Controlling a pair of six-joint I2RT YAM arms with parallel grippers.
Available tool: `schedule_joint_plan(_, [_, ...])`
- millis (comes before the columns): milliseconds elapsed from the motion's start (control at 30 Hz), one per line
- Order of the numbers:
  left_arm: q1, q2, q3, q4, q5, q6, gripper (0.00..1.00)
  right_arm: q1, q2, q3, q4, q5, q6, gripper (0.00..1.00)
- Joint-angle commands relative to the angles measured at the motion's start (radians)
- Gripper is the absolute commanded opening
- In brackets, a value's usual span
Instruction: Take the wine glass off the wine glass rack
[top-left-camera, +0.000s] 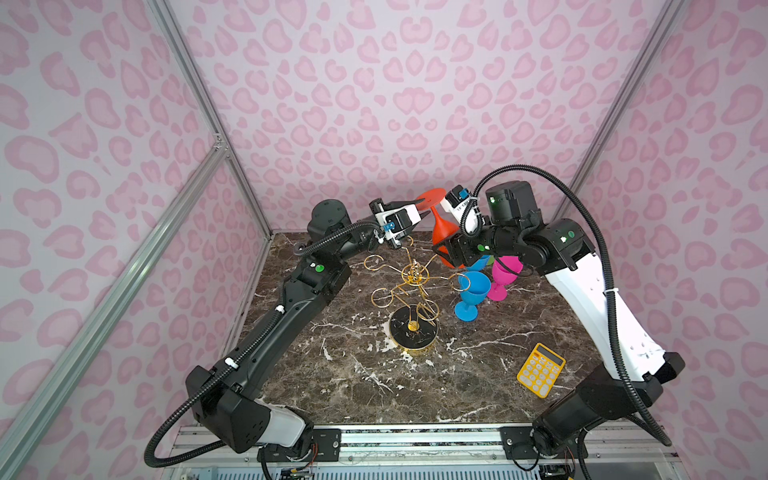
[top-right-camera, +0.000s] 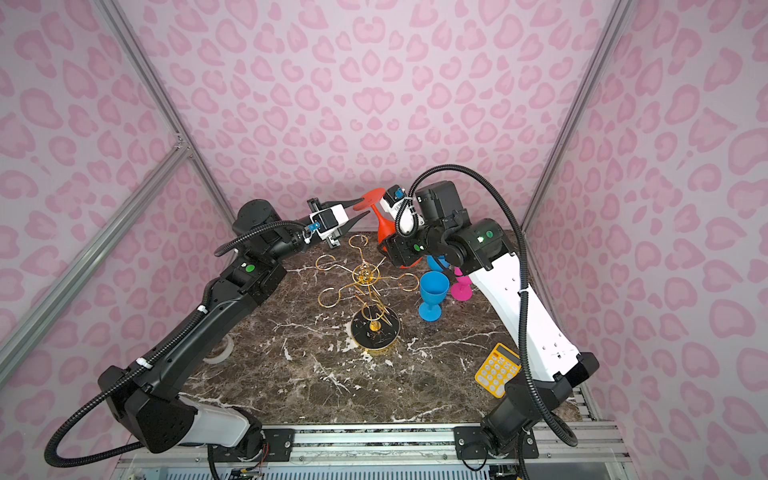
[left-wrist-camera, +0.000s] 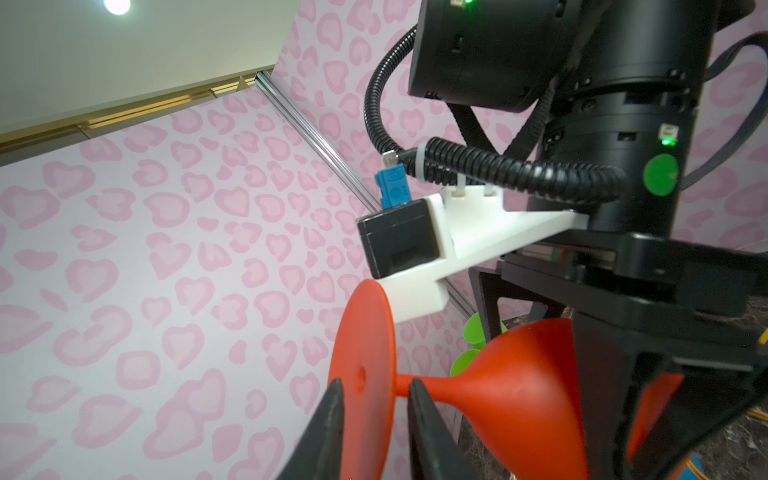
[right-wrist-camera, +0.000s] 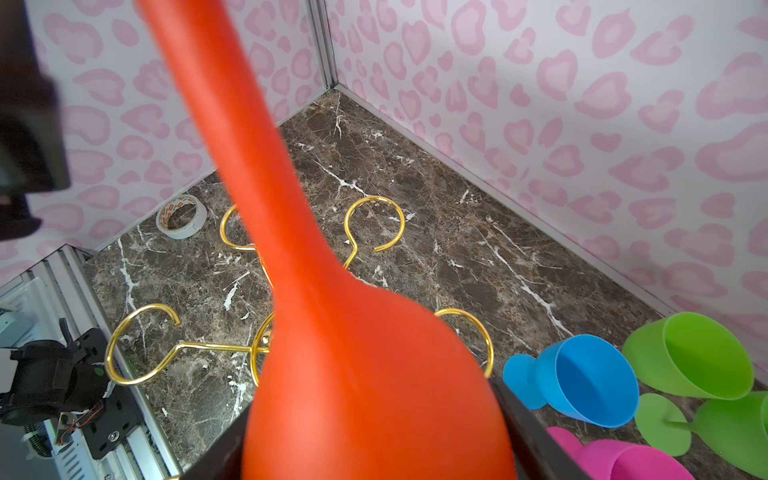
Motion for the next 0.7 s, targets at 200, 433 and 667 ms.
schedule_joint_plan(200, [-0.003, -0.001, 0.005, 0.052, -0.022, -0.013, 0.09, 0.001, -0.002, -0.010, 0.018, -0.028, 0.015, 0.71])
schedule_joint_plan(433, [-0.003, 0.012, 0.036, 0.059, -0.114, -0.108, 0.03, 0.001, -0.070, -0.054, 0.110, -0.032, 0.034, 0.83])
schedule_joint_plan(667, [0.012, 0.050, 0.091, 0.035, -0.218, -0.292, 0.03, -0.023, -0.298, -0.294, 0.398, -0.026, 0.067, 0.93])
